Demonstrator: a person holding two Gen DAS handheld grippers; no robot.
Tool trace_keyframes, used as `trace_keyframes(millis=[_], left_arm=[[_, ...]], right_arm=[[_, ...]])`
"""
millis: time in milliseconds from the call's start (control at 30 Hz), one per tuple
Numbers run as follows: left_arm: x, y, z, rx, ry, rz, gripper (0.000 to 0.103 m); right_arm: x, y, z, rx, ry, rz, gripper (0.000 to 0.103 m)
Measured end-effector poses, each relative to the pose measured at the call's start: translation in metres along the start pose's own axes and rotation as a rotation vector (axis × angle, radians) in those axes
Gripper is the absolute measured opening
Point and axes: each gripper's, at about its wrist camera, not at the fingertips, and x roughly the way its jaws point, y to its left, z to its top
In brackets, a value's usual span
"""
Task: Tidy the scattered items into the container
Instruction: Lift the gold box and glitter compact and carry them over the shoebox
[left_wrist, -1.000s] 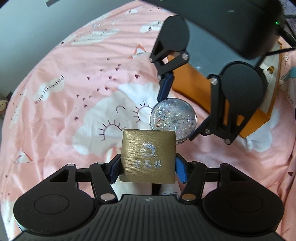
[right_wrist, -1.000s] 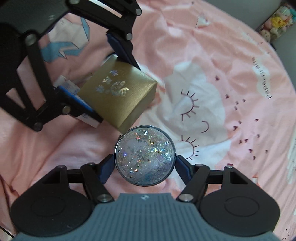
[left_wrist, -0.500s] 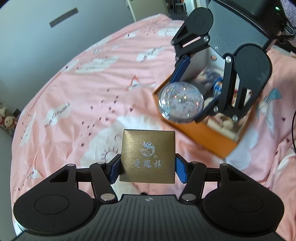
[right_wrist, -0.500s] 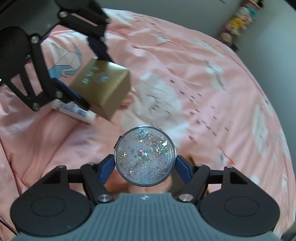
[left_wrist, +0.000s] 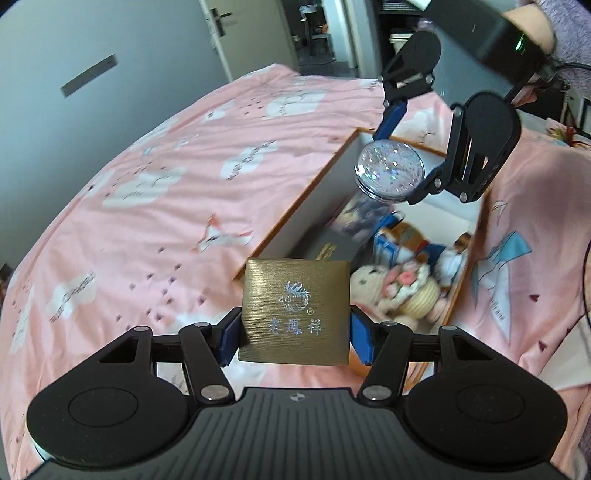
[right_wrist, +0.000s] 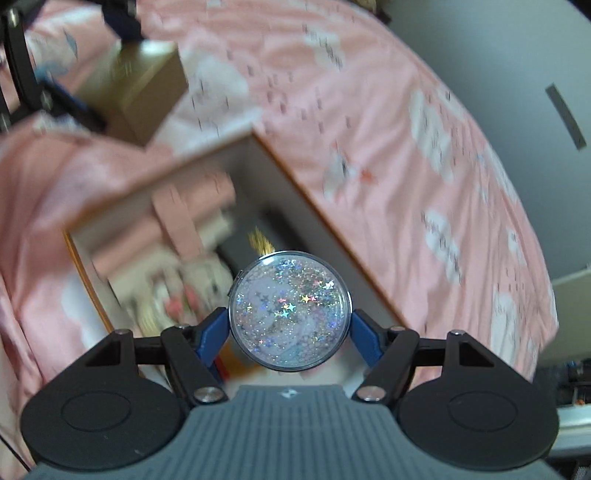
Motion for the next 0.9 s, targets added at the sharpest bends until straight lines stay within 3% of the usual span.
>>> trace_keyframes(millis=[133,233,533,700,900], left_arm=[[0.016,-0.010,0.012,0.029,-0.001,-0.038,0.069],[0.028,-0.015,0.018,0.042,0.003,-0.050,0.069],[0.058,-0.012,0.024,0.064,0.044,-0.044,0.069],[0.066,-0.002,0.023,0.066,0.076,-0.025,0.069],[0.070,0.011,0.024,0.043,0.091,0.005,0.069]], right_arm=[[0.022,-0.011,-0.026,0.018,0.079,-0.007,0.073],[0.031,-0.020,-0.035,0.062,0.089,-0.010,0.073],[0.057,-0.032,-0.020,0.173,0.011,0.049,0.073],[0.064,-0.027,-0.001,0.194,-0.067,0.143,0.073],[0.084,-0.017,0.020,0.200,-0.103,0.183,0.073]])
